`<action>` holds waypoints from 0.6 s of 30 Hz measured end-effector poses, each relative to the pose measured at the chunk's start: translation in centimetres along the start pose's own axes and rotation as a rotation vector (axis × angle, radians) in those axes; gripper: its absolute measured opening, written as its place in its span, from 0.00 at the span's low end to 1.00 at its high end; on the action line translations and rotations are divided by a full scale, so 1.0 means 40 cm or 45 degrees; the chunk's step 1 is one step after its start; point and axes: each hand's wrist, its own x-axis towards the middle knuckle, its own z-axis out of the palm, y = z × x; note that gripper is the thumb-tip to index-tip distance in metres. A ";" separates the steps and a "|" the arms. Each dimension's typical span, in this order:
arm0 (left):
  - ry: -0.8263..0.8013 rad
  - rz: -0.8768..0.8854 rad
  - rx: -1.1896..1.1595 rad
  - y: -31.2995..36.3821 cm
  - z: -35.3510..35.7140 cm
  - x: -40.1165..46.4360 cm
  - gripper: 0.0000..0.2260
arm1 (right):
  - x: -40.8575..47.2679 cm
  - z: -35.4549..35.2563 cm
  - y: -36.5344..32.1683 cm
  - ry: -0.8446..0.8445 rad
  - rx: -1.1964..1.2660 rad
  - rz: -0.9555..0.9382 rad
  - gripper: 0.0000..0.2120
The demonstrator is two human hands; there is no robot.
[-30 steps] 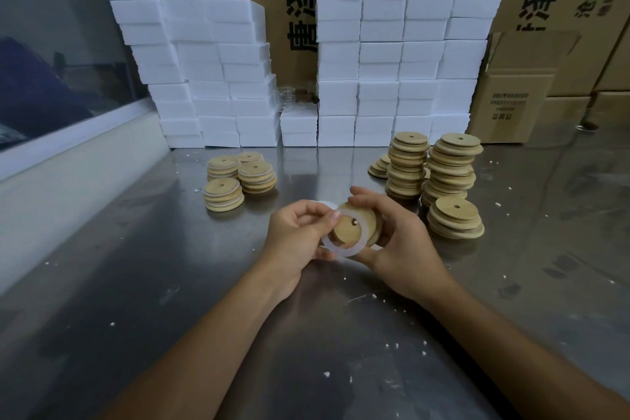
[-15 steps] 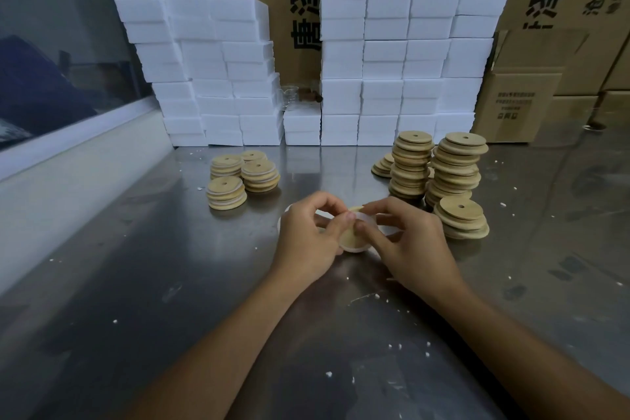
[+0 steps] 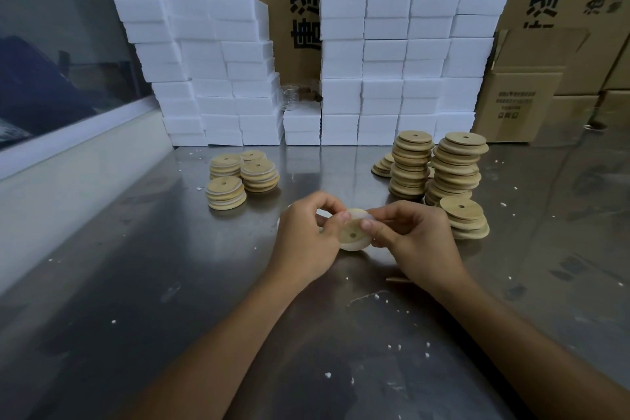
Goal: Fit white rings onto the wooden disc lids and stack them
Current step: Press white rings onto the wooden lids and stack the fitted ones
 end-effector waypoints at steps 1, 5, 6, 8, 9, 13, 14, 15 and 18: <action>0.000 0.005 0.009 0.001 0.001 0.000 0.07 | -0.001 -0.001 -0.003 -0.006 0.025 0.013 0.06; 0.003 0.019 0.047 0.004 0.001 0.001 0.07 | -0.002 -0.007 -0.013 -0.049 0.085 0.066 0.04; -0.001 0.024 0.061 0.006 0.000 0.001 0.07 | -0.003 -0.008 -0.015 -0.058 0.091 0.078 0.04; -0.015 0.037 0.077 0.009 -0.005 0.001 0.07 | -0.004 -0.008 -0.019 -0.070 0.103 0.099 0.03; -0.026 0.045 0.084 0.010 -0.009 0.002 0.07 | -0.005 -0.007 -0.021 -0.073 0.113 0.110 0.03; -0.052 0.070 0.123 0.018 -0.019 0.004 0.07 | -0.003 -0.008 -0.028 -0.088 0.122 0.153 0.01; -0.051 0.078 0.140 0.019 -0.021 0.004 0.08 | -0.002 -0.009 -0.030 -0.092 0.118 0.160 0.02; -0.051 0.083 0.158 0.021 -0.022 0.004 0.09 | -0.001 -0.011 -0.031 -0.100 0.124 0.168 0.04; -0.053 0.065 0.168 0.022 -0.024 0.004 0.10 | 0.000 -0.017 -0.032 -0.140 0.141 0.195 0.06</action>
